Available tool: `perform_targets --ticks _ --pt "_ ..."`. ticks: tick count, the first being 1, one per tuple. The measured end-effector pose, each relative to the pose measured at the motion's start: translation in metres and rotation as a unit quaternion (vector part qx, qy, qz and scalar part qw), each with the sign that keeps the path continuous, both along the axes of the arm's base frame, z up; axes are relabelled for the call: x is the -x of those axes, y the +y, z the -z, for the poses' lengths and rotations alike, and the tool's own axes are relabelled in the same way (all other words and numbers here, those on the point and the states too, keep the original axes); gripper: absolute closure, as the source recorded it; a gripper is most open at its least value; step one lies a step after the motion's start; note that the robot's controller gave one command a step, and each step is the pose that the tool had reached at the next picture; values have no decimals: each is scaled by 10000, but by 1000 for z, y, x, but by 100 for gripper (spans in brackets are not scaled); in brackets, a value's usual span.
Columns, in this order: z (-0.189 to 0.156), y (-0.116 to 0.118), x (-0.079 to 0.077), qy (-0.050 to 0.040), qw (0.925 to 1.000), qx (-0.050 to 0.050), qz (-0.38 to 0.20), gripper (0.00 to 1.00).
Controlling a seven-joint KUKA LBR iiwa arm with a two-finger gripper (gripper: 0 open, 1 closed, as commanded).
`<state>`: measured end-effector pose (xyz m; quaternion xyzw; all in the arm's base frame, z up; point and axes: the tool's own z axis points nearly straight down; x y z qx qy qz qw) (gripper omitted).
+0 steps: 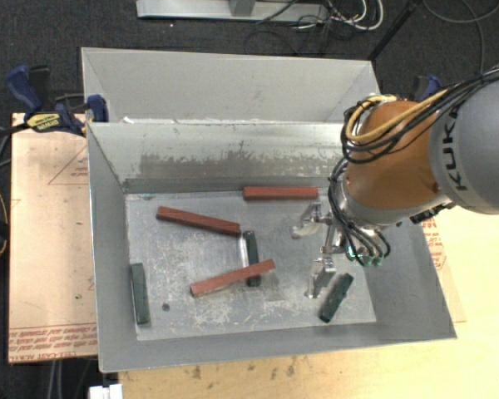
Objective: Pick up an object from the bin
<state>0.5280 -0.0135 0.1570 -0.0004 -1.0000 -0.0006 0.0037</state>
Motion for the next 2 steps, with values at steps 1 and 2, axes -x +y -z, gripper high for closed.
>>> perform_targets --ticks 1,2 --pt "-4 0 -2 -38 10000 2 -3 0" --pt "58 64 0 -68 10000 -1 -3 0"
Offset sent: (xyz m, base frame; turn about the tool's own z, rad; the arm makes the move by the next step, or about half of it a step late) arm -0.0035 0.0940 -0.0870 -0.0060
